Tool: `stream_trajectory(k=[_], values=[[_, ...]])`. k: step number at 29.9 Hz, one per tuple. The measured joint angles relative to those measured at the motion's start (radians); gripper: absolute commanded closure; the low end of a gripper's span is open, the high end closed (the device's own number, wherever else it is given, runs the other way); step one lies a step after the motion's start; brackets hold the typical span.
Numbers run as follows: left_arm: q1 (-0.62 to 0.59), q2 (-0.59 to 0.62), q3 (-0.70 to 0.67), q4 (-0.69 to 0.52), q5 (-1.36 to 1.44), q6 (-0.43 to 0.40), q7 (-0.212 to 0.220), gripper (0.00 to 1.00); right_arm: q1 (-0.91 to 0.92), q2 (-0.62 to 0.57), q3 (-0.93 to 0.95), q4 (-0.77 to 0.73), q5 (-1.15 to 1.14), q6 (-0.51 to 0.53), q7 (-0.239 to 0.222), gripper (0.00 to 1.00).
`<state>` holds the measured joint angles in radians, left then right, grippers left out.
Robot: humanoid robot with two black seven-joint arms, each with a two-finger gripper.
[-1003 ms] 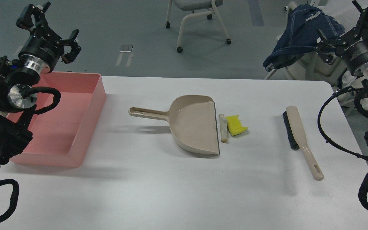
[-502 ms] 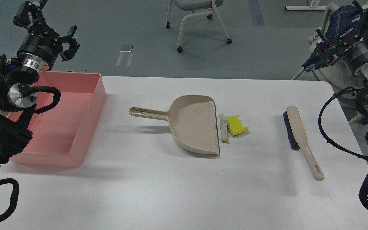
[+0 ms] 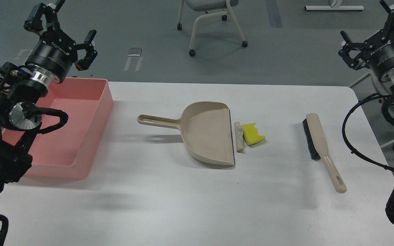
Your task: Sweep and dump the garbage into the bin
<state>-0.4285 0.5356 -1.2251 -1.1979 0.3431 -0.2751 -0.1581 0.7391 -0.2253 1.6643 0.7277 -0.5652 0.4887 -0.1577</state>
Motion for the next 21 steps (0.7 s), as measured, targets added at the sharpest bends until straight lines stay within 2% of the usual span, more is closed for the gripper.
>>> stream_trajectory(k=[8,15,18,21], values=[[0.272,0.101,-0.002,-0.321,0.005,0.002,0.001,0.04,-0.016,-0.008,0.001,0.000,0.000,0.000,0.000,0.00],[0.453,0.104,0.064,-0.447,0.139,0.018,0.003,0.11,-0.037,-0.008,0.004,0.010,0.000,0.000,0.001,0.00],[0.478,0.080,0.146,-0.521,0.200,0.093,0.006,0.12,-0.041,-0.008,0.006,0.013,0.001,0.000,0.002,0.00],[0.474,0.041,0.218,-0.549,0.249,0.157,0.016,0.17,-0.043,-0.008,0.007,0.019,0.001,0.000,0.002,0.00]])
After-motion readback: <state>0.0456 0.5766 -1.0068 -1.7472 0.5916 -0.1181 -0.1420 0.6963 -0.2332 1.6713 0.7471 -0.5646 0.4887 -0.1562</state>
